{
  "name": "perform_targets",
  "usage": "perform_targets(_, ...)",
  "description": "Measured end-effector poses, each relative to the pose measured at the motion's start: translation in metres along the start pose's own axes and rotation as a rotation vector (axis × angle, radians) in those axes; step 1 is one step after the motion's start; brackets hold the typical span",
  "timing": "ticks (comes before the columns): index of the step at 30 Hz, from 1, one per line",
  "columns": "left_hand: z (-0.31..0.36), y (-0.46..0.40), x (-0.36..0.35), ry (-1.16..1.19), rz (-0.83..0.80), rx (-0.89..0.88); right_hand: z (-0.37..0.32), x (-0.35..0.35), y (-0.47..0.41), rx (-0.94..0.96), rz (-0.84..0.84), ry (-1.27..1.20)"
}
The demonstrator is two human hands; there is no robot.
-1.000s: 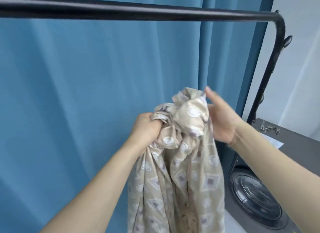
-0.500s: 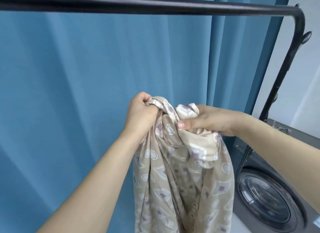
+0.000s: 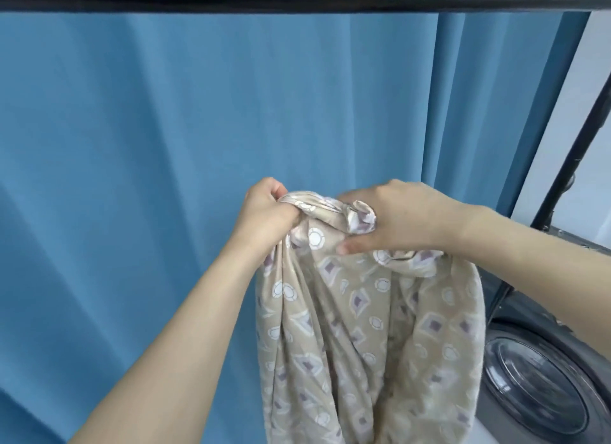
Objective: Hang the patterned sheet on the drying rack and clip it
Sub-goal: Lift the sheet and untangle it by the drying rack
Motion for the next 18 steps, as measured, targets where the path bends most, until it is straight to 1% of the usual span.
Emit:
perform_targets(1,0.004,0.0,-0.002,-0.009,-0.069,-0.018,0.005,0.005,-0.004,-0.044,0.066,0.052)
perform_targets(2,0.009,0.003,-0.01,-0.023,-0.181,-0.043,0.015,0.013,-0.009,-0.097,0.182,0.037)
perform_targets(3,0.012,0.01,-0.023,-0.026,-0.32,-0.06,0.027,0.018,-0.009,-0.154,0.305,-0.027)
perform_targets(4,0.008,0.021,-0.041,-0.017,-0.481,-0.052,0.045,0.018,-0.015,-0.222,0.429,-0.143)
perform_targets(5,-0.003,0.036,-0.063,0.001,-0.634,-0.005,0.059,0.02,-0.016,-0.267,0.52,-0.286)
perform_targets(6,-0.027,0.054,-0.085,-0.007,-0.757,0.08,0.069,0.018,-0.019,-0.286,0.56,-0.46)
perform_targets(7,-0.058,0.073,-0.105,-0.062,-0.861,0.167,0.081,0.015,-0.019,-0.334,0.608,-0.713)
perform_targets(8,-0.095,0.094,-0.121,-0.157,-0.962,0.251,0.092,0.007,-0.023,-0.344,0.625,-0.979)
perform_targets(9,-0.134,0.112,-0.131,-0.245,-1.034,0.322,0.103,0.0,-0.024,-0.407,0.58,-1.015)
perform_targets(10,-0.163,0.126,-0.131,-0.264,-1.055,0.355,0.101,-0.013,-0.031,-0.468,0.375,-0.969)
perform_targets(11,-0.18,0.131,-0.124,-0.183,-1.0,0.372,0.116,-0.018,-0.028,-0.615,0.374,-0.926)
perform_targets(12,-0.189,0.127,-0.108,-0.044,-0.862,0.415,0.13,-0.011,-0.022,-0.706,0.495,-0.733)
perform_targets(13,-0.18,0.114,-0.087,0.116,-0.668,0.447,0.14,-0.019,-0.023,-0.702,0.512,-0.782)
perform_targets(14,-0.153,0.097,-0.063,0.314,-0.46,0.426,0.15,-0.027,-0.029,-0.593,0.546,-0.997)
perform_targets(15,-0.119,0.074,-0.035,0.526,-0.258,0.315,0.14,-0.03,-0.03,-0.486,0.487,-1.12)
perform_targets(16,-0.071,0.055,-0.003,0.656,-0.067,0.148,0.138,-0.034,-0.036,-0.395,0.456,-1.285)
perform_targets(17,-0.013,0.043,0.024,0.685,0.055,-0.045,0.132,-0.031,-0.038,-0.426,0.389,-1.221)
perform_targets(18,0.04,0.04,0.039,0.619,0.08,-0.218,0.126,-0.027,-0.037,-0.485,0.387,-1.178)
Point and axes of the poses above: each hand's wrist, its own y-axis away from the middle knuckle, its own x-axis out of the back of the hand, z = x × y, the point moved 8 cm from there along -y, towards the middle knuckle, and after that the axes turned 11 degrees about -z, right-handed, at the moved point
